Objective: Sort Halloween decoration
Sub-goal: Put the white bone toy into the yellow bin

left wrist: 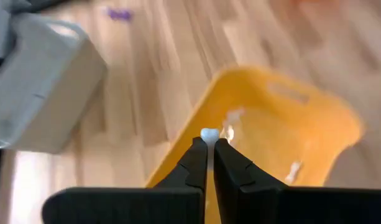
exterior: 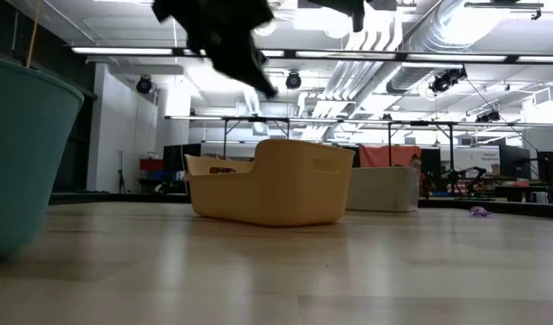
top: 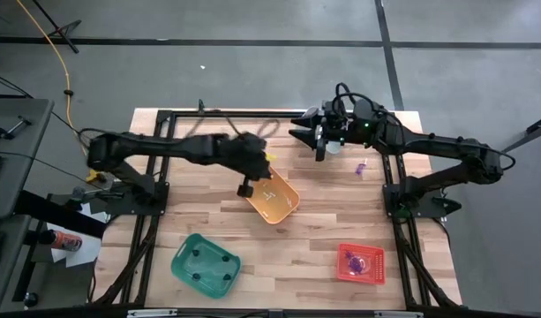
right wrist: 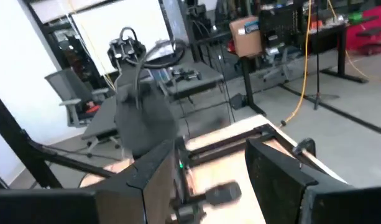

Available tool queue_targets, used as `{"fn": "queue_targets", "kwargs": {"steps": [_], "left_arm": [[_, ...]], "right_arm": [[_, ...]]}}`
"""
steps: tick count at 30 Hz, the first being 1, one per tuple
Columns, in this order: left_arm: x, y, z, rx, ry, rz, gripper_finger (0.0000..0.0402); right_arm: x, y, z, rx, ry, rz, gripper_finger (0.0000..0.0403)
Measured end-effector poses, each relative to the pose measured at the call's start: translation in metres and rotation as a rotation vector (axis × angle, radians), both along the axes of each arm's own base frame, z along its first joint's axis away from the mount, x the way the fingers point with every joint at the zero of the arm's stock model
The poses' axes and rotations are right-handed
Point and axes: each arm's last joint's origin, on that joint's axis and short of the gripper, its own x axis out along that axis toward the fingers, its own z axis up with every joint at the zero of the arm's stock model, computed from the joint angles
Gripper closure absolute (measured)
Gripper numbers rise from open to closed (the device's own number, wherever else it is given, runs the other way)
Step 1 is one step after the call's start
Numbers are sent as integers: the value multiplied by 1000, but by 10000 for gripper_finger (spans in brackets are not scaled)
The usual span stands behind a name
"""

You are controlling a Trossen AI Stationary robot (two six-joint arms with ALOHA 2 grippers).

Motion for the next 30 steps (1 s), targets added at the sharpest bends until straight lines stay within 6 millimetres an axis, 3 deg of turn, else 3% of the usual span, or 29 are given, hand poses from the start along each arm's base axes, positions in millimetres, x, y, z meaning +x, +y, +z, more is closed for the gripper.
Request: {"fn": "queue_targets", "kwargs": {"steps": [8,13,17,30], "left_arm": [[30,-2,-75,60,230,-34,402],[34,-4,-107,50,343,-46,402],[35,-8,-115,47,372,-57,402],[37,-10,-116,29,362,-34,397]], "right_arm": [[-3,-1,-12,34,129,-9,213],[-3,-1,-15,51,161,-10,213],[-3,-1,-15,50,160,-10,213],[-3,-1,-16,44,167,-10,213]]}}
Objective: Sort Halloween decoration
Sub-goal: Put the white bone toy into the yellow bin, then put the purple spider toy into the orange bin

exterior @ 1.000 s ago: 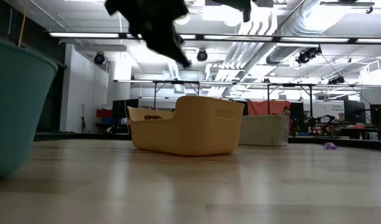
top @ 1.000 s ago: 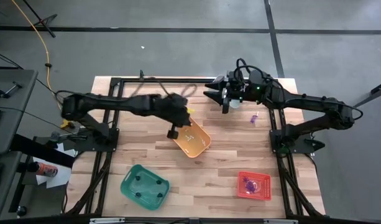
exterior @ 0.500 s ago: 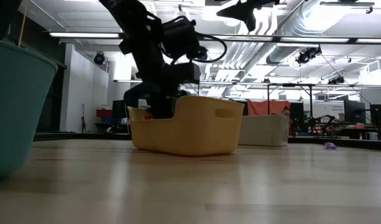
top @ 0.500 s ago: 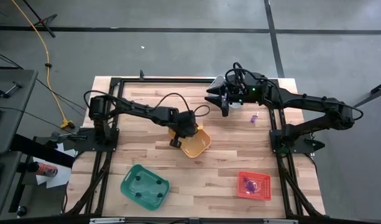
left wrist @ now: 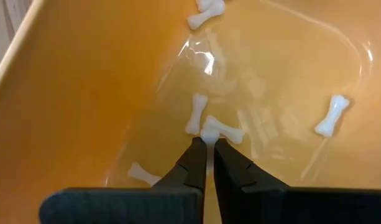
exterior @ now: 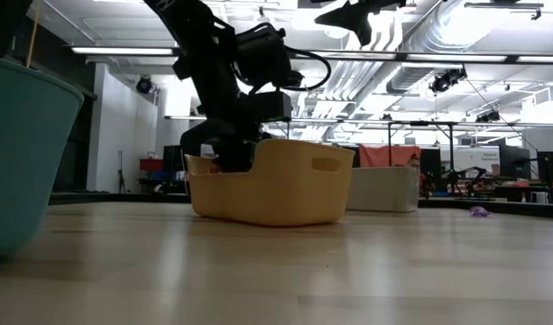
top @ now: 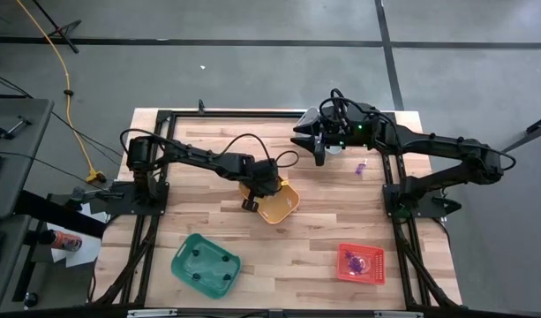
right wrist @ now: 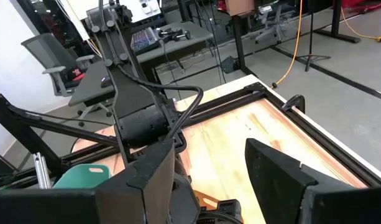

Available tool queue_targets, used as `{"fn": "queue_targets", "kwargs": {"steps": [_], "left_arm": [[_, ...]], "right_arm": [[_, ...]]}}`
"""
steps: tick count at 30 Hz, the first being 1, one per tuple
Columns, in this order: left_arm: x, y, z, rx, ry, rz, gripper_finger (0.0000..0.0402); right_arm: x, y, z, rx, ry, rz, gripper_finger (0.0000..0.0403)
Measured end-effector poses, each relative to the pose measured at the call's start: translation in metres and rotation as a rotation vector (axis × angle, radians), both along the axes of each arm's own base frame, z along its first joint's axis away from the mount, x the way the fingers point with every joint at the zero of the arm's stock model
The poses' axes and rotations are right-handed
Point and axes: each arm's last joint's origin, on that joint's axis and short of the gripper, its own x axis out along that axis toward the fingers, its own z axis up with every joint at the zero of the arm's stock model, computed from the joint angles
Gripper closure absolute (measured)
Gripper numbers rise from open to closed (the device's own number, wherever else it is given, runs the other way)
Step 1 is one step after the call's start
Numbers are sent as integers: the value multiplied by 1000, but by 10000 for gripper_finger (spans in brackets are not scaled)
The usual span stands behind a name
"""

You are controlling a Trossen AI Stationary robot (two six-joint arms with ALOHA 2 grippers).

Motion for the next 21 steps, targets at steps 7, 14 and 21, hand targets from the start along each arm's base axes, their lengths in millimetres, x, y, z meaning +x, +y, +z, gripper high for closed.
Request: {"fn": "queue_targets", "kwargs": {"steps": [7,14,21], "left_arm": [[0,0,0,-12,1,24,357],[-3,0,2,-29,21,95,287],[-30,15,40,-19,91,245,244]], "right_arm": [[0,0,0,0,0,0,213],[0,0,0,0,0,0,213],[0,0,0,-30,-1,3,213]]}}
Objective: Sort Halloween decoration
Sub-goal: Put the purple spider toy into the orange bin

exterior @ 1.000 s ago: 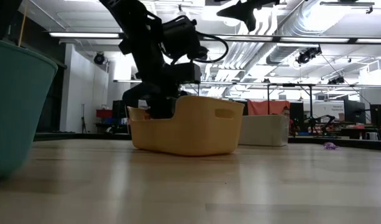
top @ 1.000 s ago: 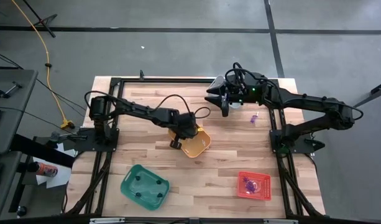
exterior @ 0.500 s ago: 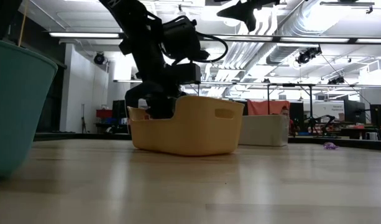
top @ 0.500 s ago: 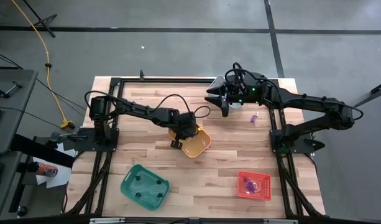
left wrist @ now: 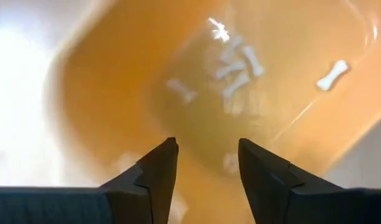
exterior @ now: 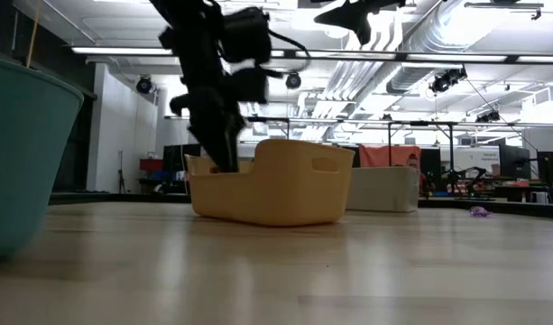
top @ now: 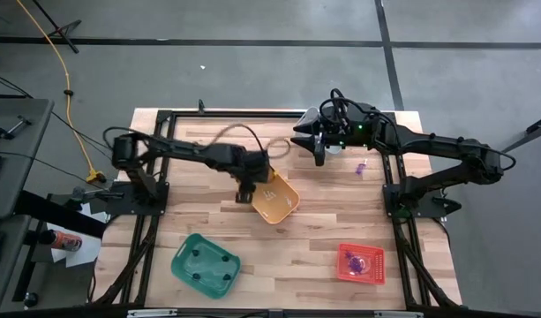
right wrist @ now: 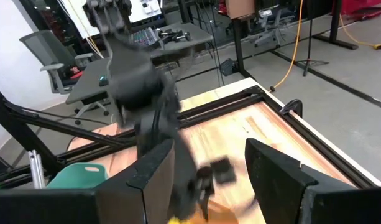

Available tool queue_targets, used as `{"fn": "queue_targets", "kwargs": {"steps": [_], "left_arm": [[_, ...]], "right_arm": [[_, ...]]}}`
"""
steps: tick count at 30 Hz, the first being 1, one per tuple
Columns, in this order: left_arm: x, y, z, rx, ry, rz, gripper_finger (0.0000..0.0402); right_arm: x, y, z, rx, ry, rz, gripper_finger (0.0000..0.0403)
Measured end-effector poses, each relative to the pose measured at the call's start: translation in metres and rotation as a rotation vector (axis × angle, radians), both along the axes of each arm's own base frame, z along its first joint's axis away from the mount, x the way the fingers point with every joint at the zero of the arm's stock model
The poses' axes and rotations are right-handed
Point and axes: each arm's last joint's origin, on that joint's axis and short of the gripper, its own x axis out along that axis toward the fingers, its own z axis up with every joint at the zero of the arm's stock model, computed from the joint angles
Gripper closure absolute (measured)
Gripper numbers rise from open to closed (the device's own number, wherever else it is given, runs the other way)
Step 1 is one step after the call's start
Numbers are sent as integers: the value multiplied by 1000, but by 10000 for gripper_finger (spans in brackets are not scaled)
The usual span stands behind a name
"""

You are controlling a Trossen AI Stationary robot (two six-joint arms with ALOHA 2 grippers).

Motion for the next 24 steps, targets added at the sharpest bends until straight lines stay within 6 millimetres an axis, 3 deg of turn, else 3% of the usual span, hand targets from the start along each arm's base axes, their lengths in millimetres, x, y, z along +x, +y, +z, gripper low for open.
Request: {"fn": "queue_targets", "kwargs": {"steps": [5,14,18,24], "left_arm": [[-31,17,44,-67,-207,151,248],[-96,13,120,-234,-1034,222,271],[-125,5,136,-317,-1249,207,281],[-144,-1,140,-372,-1320,203,306]], "right_arm": [[0,0,1,-14,-6,-12,213],[0,0,0,-10,3,-13,213],[0,0,2,-15,-16,-13,213],[1,0,4,-34,-37,-10,213]]}}
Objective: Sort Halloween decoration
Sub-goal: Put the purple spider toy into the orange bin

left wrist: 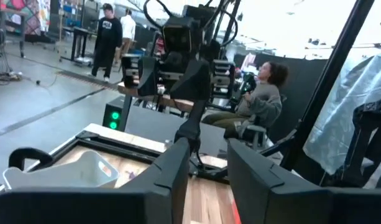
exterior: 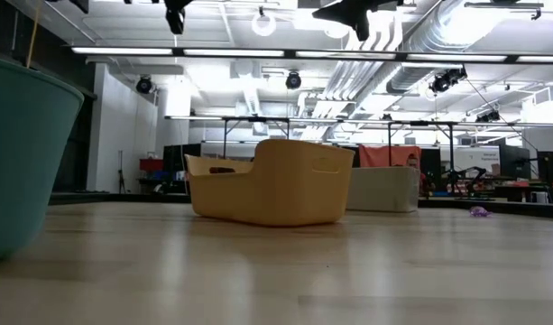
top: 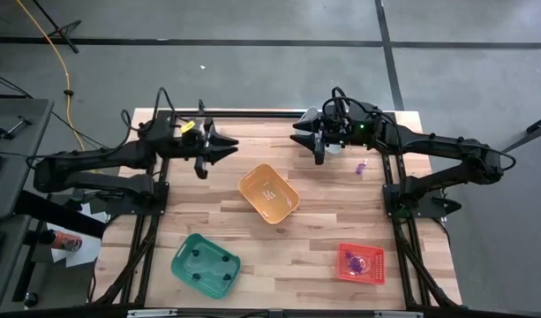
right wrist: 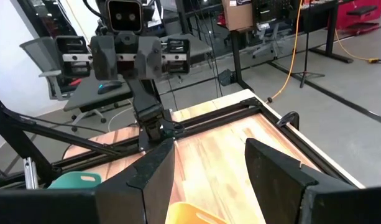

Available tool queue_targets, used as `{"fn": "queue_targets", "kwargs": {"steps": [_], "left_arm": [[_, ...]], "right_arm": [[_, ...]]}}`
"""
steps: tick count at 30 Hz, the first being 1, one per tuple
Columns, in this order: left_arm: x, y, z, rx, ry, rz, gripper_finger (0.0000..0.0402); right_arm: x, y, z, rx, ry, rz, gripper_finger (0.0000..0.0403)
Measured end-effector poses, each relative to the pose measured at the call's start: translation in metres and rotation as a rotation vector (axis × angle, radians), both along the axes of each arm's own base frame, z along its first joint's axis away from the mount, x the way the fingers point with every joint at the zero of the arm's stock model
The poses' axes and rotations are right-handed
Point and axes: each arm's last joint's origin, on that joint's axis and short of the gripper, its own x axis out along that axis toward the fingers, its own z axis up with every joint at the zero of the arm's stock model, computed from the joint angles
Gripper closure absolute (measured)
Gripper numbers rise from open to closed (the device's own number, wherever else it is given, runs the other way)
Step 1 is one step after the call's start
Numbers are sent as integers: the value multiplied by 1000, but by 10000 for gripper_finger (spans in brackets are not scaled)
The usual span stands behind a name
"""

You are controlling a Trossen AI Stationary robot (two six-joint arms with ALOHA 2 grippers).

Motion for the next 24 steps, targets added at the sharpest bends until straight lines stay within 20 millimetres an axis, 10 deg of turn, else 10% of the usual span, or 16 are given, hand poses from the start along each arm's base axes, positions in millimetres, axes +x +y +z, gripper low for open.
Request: {"fn": "queue_targets", "kwargs": {"steps": [9,24], "left_arm": [[-1,-1,1,62,0,-28,392],[-4,11,0,75,4,39,401]], "right_arm": [[0,0,0,1,-1,0,213],[0,0,0,7,3,-1,213]]}}
